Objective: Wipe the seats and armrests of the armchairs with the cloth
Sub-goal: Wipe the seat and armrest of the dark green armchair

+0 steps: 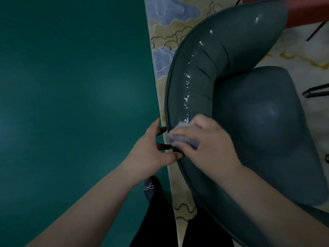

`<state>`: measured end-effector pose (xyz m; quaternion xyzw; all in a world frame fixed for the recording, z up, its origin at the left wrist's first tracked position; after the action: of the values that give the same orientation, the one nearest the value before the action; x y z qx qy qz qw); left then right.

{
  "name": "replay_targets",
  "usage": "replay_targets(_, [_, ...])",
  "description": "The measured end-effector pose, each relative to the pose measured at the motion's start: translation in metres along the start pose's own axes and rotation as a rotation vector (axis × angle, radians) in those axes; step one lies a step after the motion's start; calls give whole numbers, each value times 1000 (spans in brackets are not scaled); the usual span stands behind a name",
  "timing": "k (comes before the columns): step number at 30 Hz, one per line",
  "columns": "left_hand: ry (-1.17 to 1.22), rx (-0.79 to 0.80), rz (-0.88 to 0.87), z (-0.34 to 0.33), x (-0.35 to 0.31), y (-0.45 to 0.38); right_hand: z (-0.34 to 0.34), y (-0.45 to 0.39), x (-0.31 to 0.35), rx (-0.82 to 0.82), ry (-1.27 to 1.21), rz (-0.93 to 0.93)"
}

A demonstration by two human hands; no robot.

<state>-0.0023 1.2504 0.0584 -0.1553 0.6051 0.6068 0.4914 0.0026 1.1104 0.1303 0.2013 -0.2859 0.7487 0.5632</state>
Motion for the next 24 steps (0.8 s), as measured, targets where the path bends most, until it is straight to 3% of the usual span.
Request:
replay_targets(3, [14,68,-13,6,-4,-7,-4,-3,-9,-51,18,-118])
replay_targets(7, [20,154,-27,8,-8,-12,12,0,-47,-381,-304,-448])
replay_targets(10, [-6,179,-54,10,-10,-19,0,8,-45,-307,-279,-396])
replay_targets(15, [-46,190,-70,8,-14,-31,18,31,-96,-472,-376,-700])
replay_targets(17, [-49,177,-98,7,-21,-35,13,16,-77,-450,-437,-565])
replay_targets(20, [-74,176,-132,5,-29,-40,-10,-4,-57,-285,-433,-419])
replay_targets(24, [-96,176,-138,6,-34,-45,3,13,-109,-393,-446,-672])
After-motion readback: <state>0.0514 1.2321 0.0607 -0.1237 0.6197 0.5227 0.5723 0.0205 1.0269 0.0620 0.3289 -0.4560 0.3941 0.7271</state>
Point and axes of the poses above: each hand's wrist, its own y-axis away from the middle knuckle, its own z-axis out of the back of the hand, x = y × z, the point moved 8 cm from there along -y, towards the middle knuckle, and after that the axes turned 4 degrees about z, right-handed, at the moved point
